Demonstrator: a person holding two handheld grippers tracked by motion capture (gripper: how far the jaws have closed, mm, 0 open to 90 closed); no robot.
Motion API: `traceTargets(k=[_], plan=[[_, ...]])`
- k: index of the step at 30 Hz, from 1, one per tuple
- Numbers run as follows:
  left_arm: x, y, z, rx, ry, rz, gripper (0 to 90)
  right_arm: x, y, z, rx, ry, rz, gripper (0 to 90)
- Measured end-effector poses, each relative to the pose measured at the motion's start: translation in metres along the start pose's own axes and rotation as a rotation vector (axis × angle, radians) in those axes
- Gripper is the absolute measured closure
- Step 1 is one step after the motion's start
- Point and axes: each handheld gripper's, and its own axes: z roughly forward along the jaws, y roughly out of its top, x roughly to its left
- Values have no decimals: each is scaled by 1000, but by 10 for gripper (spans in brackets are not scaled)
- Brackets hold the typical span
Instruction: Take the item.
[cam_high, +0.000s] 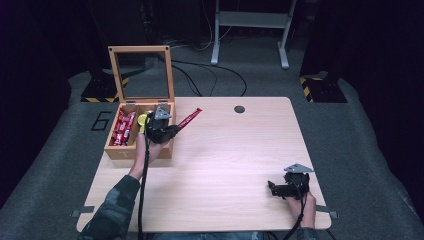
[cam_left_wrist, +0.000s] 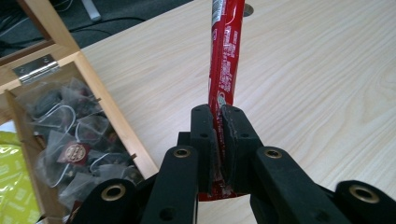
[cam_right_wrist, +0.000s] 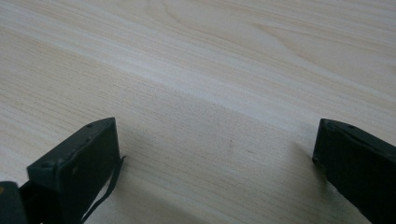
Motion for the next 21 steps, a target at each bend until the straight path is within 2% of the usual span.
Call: traceTargets(k=[4, 8, 10, 11, 13, 15, 16, 17, 19, 21], plan=[[-5, 2, 5, -1, -11, -2, 829, 0, 0, 0, 0, 2, 0, 0], [-11, 3, 11, 13, -26, 17, 830, 0, 0, 0, -3, 1, 1, 0], [-14, 3, 13, 5, -27, 4, 830, 0, 0, 0, -1, 2, 0, 0], [-16, 3, 16, 19, -31, 20, 829, 0, 0, 0, -3, 1, 1, 0], [-18, 3, 18, 15, -32, 13, 829, 0, 0, 0, -3, 2, 1, 0], [-21, 3, 21, 31, -39, 25, 829, 0, 0, 0, -3, 1, 1, 0], [-23, 2, 24, 22, -42, 12, 830, 0, 0, 0, -1, 2, 0, 0], [-26, 2, 27, 38, -49, 27, 830, 0, 0, 0, -3, 1, 1, 0], [-28, 1, 29, 29, -52, 19, 829, 0, 0, 0, 0, 2, 0, 0], [-30, 1, 32, 45, -55, 33, 830, 0, 0, 0, -1, 2, 0, 0]])
